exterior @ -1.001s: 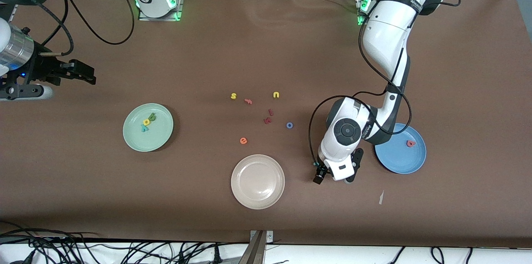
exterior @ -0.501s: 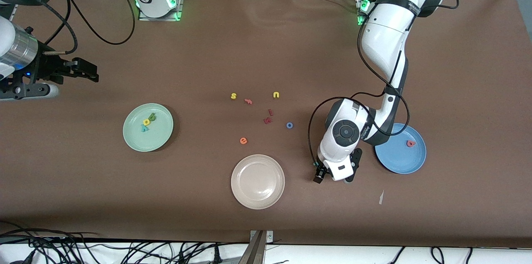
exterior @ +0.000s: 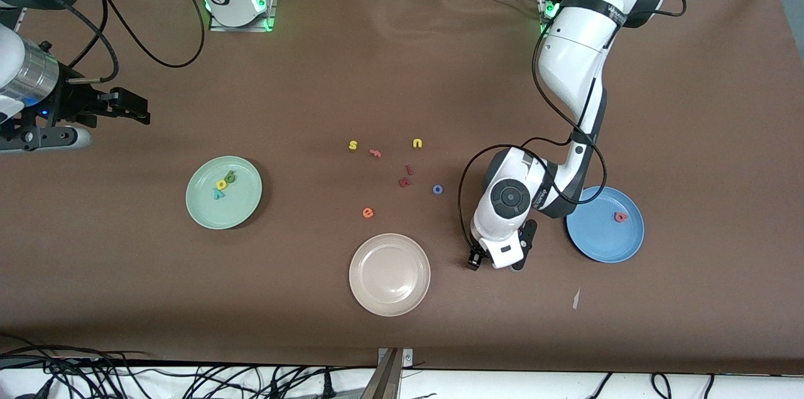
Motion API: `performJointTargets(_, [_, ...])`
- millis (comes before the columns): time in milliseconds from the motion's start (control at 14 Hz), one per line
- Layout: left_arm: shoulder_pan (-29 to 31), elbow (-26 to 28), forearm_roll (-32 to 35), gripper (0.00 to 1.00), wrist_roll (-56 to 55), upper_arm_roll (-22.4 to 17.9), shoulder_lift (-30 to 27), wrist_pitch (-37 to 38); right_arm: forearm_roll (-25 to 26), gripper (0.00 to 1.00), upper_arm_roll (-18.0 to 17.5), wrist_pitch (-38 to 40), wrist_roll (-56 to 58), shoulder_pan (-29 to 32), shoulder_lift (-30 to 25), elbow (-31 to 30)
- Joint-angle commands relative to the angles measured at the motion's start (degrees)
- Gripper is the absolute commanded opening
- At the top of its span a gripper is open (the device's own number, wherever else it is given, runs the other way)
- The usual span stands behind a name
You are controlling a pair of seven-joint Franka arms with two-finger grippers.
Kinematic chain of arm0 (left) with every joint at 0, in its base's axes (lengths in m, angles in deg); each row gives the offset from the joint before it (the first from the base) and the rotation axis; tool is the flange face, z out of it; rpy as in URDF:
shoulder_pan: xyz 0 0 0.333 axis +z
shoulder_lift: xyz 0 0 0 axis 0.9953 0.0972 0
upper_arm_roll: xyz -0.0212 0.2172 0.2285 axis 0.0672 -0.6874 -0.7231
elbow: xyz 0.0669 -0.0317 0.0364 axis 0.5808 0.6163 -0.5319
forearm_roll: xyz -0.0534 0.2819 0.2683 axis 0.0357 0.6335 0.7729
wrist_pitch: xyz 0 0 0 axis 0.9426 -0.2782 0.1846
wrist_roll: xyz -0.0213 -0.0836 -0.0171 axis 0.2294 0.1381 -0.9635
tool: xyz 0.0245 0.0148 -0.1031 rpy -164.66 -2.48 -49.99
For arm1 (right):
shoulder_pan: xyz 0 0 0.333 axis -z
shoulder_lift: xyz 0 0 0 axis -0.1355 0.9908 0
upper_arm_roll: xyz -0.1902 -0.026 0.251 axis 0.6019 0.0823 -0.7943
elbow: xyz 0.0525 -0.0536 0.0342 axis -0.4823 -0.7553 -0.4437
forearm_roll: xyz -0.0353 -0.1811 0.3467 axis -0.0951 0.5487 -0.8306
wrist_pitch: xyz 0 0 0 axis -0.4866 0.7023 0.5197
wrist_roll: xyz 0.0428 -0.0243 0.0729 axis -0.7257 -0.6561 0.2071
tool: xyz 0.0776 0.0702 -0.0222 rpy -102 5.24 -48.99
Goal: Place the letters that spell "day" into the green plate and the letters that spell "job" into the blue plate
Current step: 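Move the left gripper to the cyan l and grasp it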
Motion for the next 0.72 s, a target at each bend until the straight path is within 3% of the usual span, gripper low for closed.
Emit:
performJointTargets(0, [-0.2,-1.2,-1.3,0.57,0.0,-0.7,0.7,0.3,-1.0,1.0,0.0,0.9,0.6,-0.1,0.3,0.7])
performJointTargets(286, [0.0,-1.2,-1.0,0.3,0.2,-0.7,0.5,0.7,-1.0,1.0,0.0,0.9,0.6,-0.1,0.3,0.7])
performJointTargets(644, [0.0,-1.1,-0.6,0.06,0.3,-0.7,0.2,1.0,-0.9,1.0,0.0,0.9,0.4,-0.1,0.3,0.7])
